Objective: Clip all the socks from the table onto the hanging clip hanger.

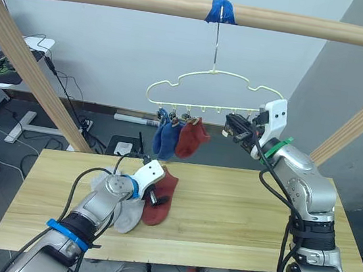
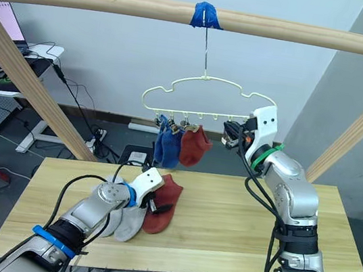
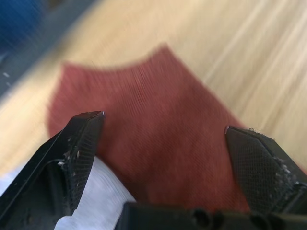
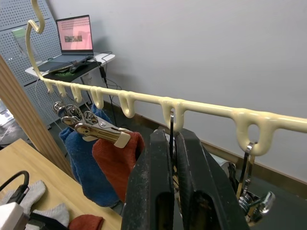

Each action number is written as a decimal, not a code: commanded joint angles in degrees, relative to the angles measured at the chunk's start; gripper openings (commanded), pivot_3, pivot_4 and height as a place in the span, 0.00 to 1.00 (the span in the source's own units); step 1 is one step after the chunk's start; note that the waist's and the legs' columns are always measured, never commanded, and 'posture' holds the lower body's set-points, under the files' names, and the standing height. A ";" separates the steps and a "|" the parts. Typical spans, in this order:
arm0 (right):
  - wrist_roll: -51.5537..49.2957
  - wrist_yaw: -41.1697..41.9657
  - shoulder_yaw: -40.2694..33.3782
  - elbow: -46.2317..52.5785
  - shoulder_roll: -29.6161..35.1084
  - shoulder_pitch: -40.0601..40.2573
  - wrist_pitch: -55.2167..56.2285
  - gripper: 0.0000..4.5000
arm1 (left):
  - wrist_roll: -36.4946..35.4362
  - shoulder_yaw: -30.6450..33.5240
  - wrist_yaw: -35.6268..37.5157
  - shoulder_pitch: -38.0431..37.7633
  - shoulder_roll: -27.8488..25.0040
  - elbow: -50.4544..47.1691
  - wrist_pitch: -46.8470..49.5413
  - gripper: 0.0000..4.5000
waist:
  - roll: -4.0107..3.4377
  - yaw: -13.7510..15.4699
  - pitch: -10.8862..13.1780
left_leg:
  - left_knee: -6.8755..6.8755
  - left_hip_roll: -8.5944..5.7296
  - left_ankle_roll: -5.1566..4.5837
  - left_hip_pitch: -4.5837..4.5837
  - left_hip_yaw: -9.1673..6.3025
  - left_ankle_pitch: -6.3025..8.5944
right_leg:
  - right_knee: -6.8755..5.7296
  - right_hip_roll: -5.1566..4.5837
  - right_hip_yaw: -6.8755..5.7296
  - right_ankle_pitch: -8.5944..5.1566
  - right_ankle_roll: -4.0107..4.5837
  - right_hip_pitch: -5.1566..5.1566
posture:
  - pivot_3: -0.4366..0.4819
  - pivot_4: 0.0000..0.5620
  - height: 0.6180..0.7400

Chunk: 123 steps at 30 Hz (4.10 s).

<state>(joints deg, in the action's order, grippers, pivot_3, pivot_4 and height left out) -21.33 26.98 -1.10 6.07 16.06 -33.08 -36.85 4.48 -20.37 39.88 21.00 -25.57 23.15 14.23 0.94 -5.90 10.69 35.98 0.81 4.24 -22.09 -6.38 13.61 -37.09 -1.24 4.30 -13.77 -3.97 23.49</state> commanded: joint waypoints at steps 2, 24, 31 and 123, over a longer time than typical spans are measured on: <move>-0.76 -0.98 -1.15 3.83 0.18 -0.19 0.17 0.01 | 0.69 -0.70 2.80 1.24 1.37 2.95 -3.29 1.00 | 0.00 -0.08 -0.01 | 0.01 -0.01 0.00 -0.01 0.00 0.00 | 0.00 -0.01 0.00 0.00 0.00 0.00 | 0.32 0.23 1.00; -0.57 -1.90 -1.35 2.94 0.35 0.12 0.63 0.00 | 1.49 -1.82 9.14 -8.04 0.70 -9.14 -14.45 0.00 | -0.06 -0.72 -0.09 | 0.04 -0.01 -0.01 0.07 -0.01 -0.01 | -0.10 -0.01 0.01 0.07 0.06 -0.06 | 0.34 0.21 1.00; -0.60 -1.64 -1.06 1.43 0.03 -0.51 1.43 0.00 | -0.11 -0.85 14.01 -12.85 -6.12 -19.61 -10.21 0.00 | -0.06 -0.74 -0.09 | 0.03 0.01 -0.02 0.13 -0.01 -0.01 | -0.16 0.00 0.02 0.01 -0.02 -0.06 | 0.36 0.22 1.00; -33.88 -3.76 -17.36 0.61 1.95 -7.78 -34.94 0.00 | -53.14 27.10 5.00 6.41 9.96 -27.63 44.00 0.00 | -0.06 -2.42 -0.09 | 0.15 -0.02 -0.11 0.18 -0.05 -0.07 | -0.28 0.03 0.00 0.03 -0.07 -0.17 | 0.31 0.21 1.00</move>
<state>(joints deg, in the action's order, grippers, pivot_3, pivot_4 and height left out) -52.98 22.92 -17.87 3.65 17.59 -39.63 -71.81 -46.75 5.16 45.13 26.23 -15.94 -3.75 57.91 0.87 -8.32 10.60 36.12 0.79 4.13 -21.92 -6.43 13.54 -37.35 -1.21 4.30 -13.75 -4.04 23.32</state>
